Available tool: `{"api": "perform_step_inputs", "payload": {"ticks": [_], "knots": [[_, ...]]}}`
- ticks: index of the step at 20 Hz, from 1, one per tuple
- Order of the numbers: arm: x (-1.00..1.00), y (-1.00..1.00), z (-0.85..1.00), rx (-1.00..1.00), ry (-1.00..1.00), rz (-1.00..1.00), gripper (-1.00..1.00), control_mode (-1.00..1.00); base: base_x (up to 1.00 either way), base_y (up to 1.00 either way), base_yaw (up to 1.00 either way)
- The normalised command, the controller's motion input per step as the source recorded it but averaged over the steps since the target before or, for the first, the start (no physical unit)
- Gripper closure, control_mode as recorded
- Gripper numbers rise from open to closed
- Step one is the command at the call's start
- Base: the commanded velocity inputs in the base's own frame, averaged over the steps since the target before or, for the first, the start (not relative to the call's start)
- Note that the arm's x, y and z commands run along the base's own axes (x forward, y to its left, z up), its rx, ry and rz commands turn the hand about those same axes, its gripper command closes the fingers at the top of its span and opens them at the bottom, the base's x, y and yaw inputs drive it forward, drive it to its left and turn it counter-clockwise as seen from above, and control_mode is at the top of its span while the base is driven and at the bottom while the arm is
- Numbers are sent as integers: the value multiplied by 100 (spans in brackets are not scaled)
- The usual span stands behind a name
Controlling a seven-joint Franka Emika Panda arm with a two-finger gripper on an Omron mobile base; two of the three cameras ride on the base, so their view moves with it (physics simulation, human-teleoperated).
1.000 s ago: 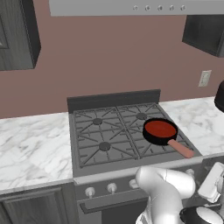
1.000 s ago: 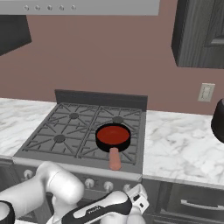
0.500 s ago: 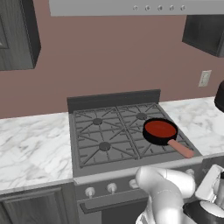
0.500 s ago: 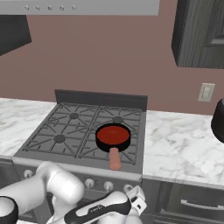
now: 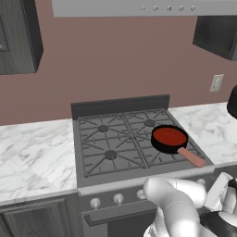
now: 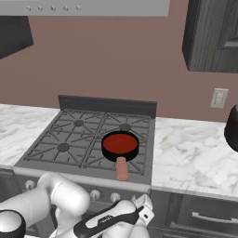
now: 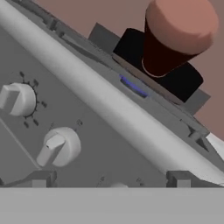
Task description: Wait until the marinara sauce is simmered to a deep red color and then turn off the stove.
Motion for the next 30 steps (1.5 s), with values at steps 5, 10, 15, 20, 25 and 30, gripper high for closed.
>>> {"api": "perform_step_inputs", "payload": {"ticks": [5, 10, 15, 20, 25, 30], "knots": [[12, 0, -18, -2, -5, 0, -100, -100, 0, 0, 0], [0, 0, -23, -2, -7, 0, -100, -100, 0, 0, 0], [8, 0, -14, -3, -8, 0, -100, -100, 0, 0, 0], [18, -1, -13, -2, -7, 0, -100, -100, 0, 0, 0], [3, -16, -19, -1, -9, 0, -100, -100, 0, 0, 0], [0, -32, -13, 0, -8, 0, -100, -100, 0, 0, 0]]}}
